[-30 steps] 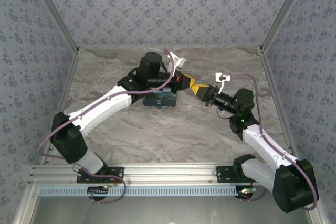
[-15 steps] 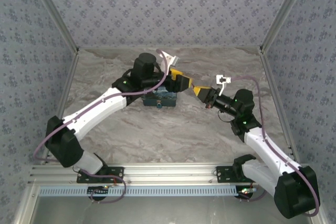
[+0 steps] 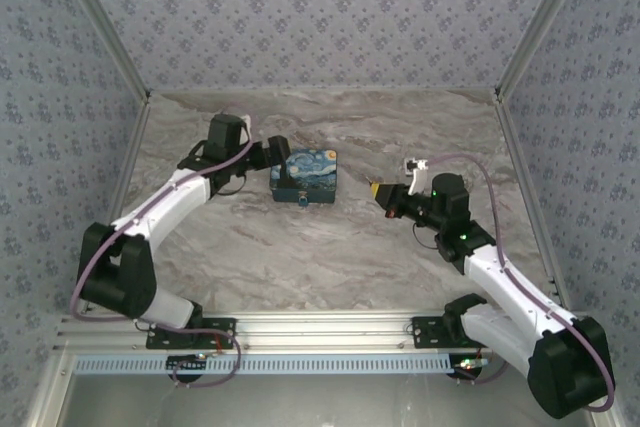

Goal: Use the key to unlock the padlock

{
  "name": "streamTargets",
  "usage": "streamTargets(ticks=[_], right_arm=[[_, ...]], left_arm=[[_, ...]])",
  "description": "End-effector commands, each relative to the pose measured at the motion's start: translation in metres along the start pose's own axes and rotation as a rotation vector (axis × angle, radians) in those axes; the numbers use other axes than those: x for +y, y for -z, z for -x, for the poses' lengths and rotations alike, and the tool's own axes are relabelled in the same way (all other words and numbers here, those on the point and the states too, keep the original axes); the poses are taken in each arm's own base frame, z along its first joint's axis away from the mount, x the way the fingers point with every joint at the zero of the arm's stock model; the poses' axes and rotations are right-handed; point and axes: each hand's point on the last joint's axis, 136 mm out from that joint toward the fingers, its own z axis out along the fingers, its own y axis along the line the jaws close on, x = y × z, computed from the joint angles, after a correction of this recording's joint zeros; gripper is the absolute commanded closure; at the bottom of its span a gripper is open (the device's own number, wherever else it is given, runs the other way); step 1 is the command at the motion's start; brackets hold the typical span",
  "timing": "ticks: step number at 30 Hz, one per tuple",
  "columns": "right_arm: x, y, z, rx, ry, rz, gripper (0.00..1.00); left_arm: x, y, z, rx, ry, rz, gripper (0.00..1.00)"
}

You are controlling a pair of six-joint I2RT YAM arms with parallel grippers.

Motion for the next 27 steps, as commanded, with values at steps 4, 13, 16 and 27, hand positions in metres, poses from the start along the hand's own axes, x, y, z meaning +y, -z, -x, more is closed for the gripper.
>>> streamTargets(ticks=[4,13,16,27], right_arm=[[-0.012,0.001,-0.011,0.03,0.016,-0.061,1.0],[-0.012,0.006,-0.014,0.03,0.014,-0.068,1.0],[-0.013,0.007,-0.017,0.034,0.009,-0.07,1.0],[-0.013,0.006,-0.027,0.053,0.007,-0.08,1.0]], left_arm=[[0.006,-0.038,-0.008,0.073,0.061,-0.078,0.01],[-0.004,-0.083,-0.023,0.158,0.027,-0.166,0.07],[-0.014,-0.092,-0.021,0.169,-0.034,-0.194,0.1],[-0.065,-0.122,-0.017,0.212,-0.228,-0.315,0.13]])
